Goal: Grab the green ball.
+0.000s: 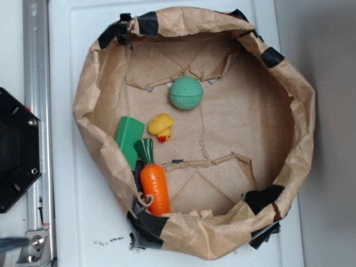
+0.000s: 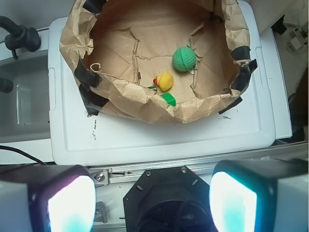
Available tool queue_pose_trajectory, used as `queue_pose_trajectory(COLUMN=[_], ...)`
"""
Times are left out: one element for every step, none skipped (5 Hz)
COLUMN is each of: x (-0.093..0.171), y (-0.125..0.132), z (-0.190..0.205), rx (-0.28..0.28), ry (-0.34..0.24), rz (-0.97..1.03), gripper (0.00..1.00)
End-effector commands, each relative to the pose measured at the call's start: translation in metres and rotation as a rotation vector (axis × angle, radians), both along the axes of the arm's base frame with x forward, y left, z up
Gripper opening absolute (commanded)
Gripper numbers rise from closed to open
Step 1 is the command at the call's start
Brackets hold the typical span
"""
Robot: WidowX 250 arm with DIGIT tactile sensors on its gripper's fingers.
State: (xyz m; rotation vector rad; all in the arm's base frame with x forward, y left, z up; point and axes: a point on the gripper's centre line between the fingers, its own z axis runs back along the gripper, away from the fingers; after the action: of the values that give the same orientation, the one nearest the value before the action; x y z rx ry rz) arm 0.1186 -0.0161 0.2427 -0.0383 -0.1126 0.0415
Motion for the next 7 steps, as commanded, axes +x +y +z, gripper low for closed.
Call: queue_pose_trajectory(x=[0.0, 0.05, 0.087, 0.111, 0.13, 0.145, 0.147], y=[0.0, 0.023, 0.031, 0.034, 0.051, 0.053, 0.068], z=[0.0, -0.05, -0.08, -0.085, -0.126, -0.175, -0.193], rx=[0.0, 0.097, 0.079, 0.016, -0.032, 0.043, 0.125], ry=[0.0, 0.065, 0.002, -0.141, -0.133, -0.059, -0.025], rz=[0.0, 0.19, 0.269, 0.419, 0.531, 0.528, 0.534], gripper=[1.0, 1.0, 1.0, 1.0, 1.0, 1.0, 1.0])
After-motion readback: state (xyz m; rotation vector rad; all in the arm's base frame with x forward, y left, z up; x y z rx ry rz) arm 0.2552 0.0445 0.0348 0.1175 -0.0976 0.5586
